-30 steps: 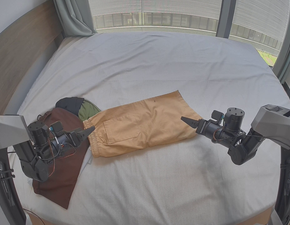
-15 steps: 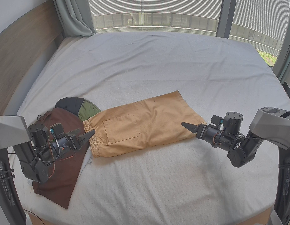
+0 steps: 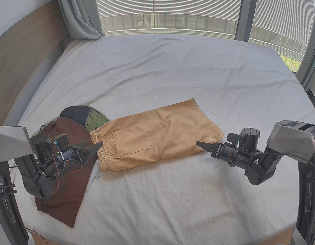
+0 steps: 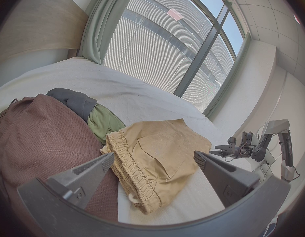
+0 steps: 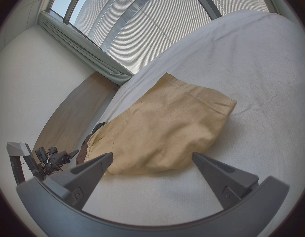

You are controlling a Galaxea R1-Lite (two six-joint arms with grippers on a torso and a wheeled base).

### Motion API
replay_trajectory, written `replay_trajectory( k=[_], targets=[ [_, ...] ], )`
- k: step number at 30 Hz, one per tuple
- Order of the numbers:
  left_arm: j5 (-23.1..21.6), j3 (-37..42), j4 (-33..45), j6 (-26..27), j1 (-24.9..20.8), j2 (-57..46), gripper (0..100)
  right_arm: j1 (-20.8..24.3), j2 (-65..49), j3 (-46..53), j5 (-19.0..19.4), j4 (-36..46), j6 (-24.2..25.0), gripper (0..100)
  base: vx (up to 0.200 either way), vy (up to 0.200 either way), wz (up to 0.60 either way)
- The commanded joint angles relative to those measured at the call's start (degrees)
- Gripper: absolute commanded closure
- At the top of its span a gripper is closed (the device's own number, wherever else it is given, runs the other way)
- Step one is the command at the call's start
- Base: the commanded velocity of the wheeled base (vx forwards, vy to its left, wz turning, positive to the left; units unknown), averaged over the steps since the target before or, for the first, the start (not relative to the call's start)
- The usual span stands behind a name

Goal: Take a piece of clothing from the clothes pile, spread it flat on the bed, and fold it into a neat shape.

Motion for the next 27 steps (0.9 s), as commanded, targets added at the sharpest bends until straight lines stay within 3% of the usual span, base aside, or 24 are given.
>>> replay_trajectory(
  k=[1, 19, 27],
  targets=[
    [0.0, 0.0, 0.0, -0.1, 0.0, 0.1, 0, -0.4, 1.6, -0.2, 0.0, 0.1, 0.0, 0, 0.000, 0.000, 0.00],
    [0.0, 0.0, 0.0, -0.1, -0.1, 0.1, 0, 0.3, 7.1, -4.9, 0.1, -0.7, 0.5, 0, 0.000, 0.000, 0.00],
    [0.0, -0.2, 0.0, -0.1, -0.1, 0.0, 0, 3.3, 10.4, -9.3, -1.5, -3.0, 6.1, 0, 0.000, 0.000, 0.00]
  ],
)
